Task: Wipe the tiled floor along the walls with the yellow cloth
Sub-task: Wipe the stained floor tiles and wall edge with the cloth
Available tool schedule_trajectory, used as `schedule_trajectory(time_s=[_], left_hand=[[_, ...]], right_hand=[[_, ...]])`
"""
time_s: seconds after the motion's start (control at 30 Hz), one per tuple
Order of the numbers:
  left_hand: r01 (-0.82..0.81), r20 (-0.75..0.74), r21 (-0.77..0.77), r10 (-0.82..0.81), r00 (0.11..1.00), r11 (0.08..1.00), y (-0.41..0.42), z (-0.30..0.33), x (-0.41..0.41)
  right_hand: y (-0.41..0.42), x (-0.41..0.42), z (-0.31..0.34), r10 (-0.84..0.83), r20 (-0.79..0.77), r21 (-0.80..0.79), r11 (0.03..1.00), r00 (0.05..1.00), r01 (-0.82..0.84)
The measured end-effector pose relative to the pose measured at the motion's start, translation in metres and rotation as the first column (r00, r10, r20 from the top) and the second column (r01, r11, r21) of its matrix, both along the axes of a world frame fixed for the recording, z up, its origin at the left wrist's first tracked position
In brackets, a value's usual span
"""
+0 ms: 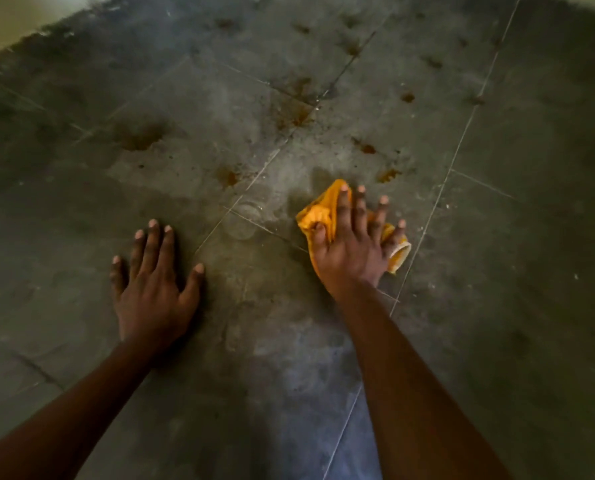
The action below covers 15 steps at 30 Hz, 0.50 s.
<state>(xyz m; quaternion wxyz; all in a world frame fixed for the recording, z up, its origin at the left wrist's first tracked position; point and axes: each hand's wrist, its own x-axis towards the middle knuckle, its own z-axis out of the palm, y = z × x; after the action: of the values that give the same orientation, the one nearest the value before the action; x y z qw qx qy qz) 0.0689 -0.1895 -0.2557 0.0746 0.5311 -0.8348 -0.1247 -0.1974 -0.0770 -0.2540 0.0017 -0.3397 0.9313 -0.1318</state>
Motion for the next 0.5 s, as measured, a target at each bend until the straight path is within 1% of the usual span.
schedule_trajectory(time_s=[0.1,0.17,0.2,0.27,0.33,0.37,0.43,0.5], left_hand=[[-0.007,-0.004,0.014,0.007,1.0,1.0,0.001,0.002,0.0],[-0.008,0.002,0.027,0.008,1.0,1.0,0.002,0.006,-0.001],[-0.004,0.012,0.031,0.003,1.0,1.0,0.001,0.007,-0.001],[0.004,0.023,0.037,-0.005,1.0,0.999,-0.007,0.002,0.0],[0.013,0.026,0.047,-0.014,1.0,0.999,-0.023,-0.004,0.001],[0.018,0.023,0.037,-0.019,1.0,0.999,-0.032,0.002,0.001],[-0.013,0.032,0.018,0.012,0.999,1.0,-0.044,-0.004,0.001],[-0.022,0.031,0.01,0.022,0.999,1.0,-0.043,-0.007,-0.002]], right_hand=[[0.036,0.018,-0.004,0.172,0.009,0.038,0.984,0.985,-0.172],[0.076,0.018,-0.001,0.21,0.038,0.102,0.972,0.977,-0.213],[0.089,0.009,-0.002,0.178,0.049,0.126,0.975,0.983,-0.183],[0.086,-0.02,-0.004,0.014,0.039,0.127,0.992,0.999,-0.018],[0.051,-0.044,-0.006,-0.177,0.057,0.072,0.982,0.983,0.173],[0.027,-0.048,0.0,-0.217,0.075,0.045,0.976,0.973,0.214],[-0.014,-0.034,-0.005,-0.133,0.085,0.064,0.99,0.987,0.127],[-0.019,-0.002,-0.008,0.066,0.053,0.061,0.996,0.996,-0.069]])
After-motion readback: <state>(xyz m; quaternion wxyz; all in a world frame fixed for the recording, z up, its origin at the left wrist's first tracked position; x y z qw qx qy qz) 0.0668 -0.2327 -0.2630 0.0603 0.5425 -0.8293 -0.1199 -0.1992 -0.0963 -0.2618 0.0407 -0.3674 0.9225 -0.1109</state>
